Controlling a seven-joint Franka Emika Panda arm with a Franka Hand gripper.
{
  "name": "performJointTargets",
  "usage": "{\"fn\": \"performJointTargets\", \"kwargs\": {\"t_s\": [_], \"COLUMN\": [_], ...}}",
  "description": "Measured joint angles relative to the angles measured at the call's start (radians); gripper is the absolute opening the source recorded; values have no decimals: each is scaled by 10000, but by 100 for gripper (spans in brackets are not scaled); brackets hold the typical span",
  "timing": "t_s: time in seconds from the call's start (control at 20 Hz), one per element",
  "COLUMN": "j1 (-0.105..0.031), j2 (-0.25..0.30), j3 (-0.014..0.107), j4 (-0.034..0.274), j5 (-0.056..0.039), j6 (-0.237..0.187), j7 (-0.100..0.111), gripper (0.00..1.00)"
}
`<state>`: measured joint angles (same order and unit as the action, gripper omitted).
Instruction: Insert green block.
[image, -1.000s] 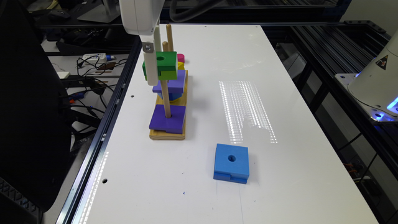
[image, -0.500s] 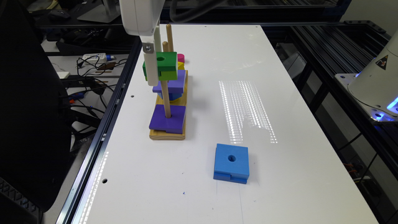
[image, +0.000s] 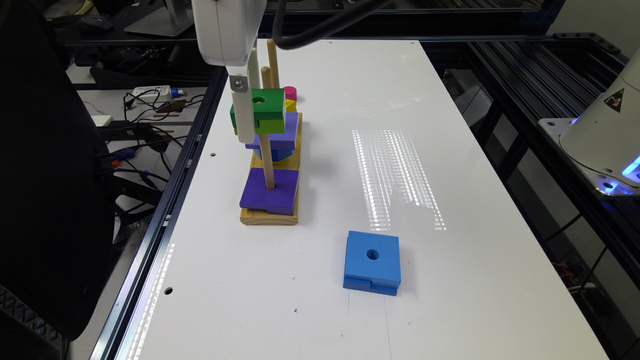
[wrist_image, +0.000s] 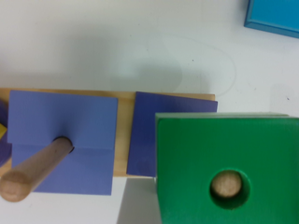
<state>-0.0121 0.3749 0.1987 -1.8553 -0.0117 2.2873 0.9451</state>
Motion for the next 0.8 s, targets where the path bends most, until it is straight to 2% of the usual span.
{"fn": "performJointTargets", "kwargs": {"t_s": [0.55, 0.8], "j1": [-1, -2], "j2": [29, 175], "j3": [-3, -4], "j4": [0, -2], "j5": [-22, -63], "j6": [25, 117], "j7": [0, 0], "gripper": [0, 0]}}
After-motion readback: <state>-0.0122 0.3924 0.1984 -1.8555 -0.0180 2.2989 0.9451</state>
